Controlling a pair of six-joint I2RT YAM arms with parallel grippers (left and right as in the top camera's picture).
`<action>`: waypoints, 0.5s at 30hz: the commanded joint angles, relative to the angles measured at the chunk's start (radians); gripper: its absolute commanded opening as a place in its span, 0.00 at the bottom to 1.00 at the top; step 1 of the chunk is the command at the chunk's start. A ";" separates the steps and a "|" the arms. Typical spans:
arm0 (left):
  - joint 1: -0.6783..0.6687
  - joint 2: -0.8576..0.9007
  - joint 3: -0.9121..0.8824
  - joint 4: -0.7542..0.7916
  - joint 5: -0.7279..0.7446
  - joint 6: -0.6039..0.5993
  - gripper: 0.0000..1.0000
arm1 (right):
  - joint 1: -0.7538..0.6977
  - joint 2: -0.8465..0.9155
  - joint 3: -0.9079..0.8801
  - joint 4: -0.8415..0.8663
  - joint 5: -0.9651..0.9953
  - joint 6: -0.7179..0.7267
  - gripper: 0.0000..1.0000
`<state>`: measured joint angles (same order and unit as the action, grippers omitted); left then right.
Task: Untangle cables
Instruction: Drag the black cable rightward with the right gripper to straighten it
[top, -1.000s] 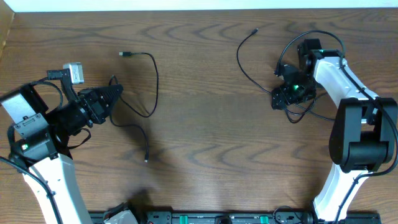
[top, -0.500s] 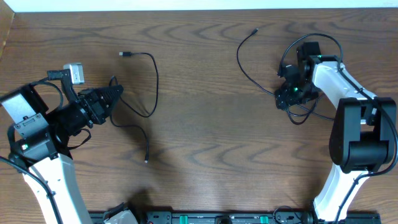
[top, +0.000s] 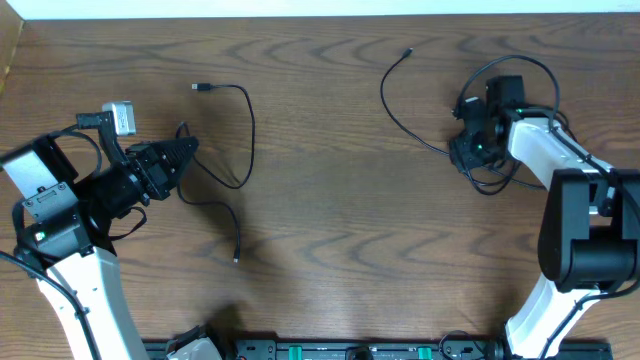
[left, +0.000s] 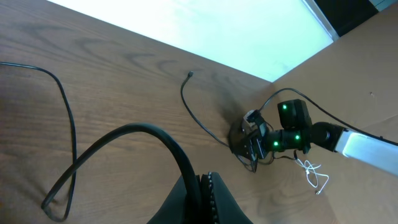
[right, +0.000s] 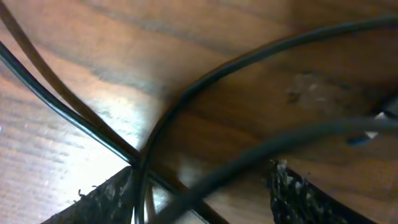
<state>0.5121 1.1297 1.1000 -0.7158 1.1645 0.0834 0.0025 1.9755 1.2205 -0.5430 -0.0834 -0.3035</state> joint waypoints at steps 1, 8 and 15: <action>-0.003 -0.002 0.003 -0.003 0.002 0.018 0.07 | -0.044 0.086 -0.096 0.008 0.020 0.046 0.60; -0.003 -0.002 0.003 -0.003 0.002 0.018 0.07 | -0.095 0.085 -0.114 0.010 -0.100 0.045 0.21; -0.003 -0.002 0.003 -0.003 0.002 0.018 0.07 | -0.095 0.079 -0.077 -0.020 -0.199 0.090 0.01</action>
<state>0.5121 1.1297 1.1000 -0.7162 1.1645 0.0837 -0.1059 1.9682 1.1889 -0.5083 -0.2462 -0.2649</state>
